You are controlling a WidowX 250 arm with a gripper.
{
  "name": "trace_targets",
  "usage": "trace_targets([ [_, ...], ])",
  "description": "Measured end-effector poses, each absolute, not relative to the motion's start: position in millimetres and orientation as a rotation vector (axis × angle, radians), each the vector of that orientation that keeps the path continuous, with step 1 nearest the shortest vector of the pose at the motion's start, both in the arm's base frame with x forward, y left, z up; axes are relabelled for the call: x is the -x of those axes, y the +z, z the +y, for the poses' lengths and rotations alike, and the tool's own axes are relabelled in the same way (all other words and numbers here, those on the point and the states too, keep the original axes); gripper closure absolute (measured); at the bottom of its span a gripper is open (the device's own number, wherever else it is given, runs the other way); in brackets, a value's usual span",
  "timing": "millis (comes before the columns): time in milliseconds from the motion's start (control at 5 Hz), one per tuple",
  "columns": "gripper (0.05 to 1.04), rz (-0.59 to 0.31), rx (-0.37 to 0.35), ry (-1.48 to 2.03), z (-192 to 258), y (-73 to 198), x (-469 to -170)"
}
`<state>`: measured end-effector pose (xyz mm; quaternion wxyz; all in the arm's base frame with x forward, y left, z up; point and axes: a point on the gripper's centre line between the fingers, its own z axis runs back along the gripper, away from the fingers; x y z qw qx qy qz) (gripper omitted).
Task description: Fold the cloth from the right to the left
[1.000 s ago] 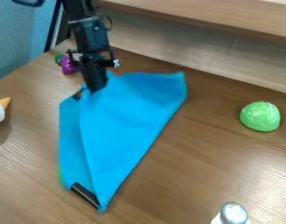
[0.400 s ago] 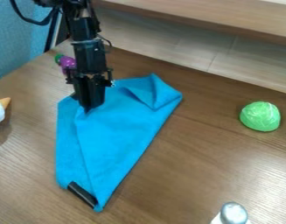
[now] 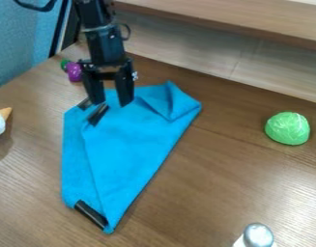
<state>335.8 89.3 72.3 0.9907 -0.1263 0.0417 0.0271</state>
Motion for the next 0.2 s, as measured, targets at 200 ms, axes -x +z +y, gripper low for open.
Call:
trace_targets([
  [200, 0.081, 0.025, 0.24, 0.022, 68.3, 99.4, -340.1],
])
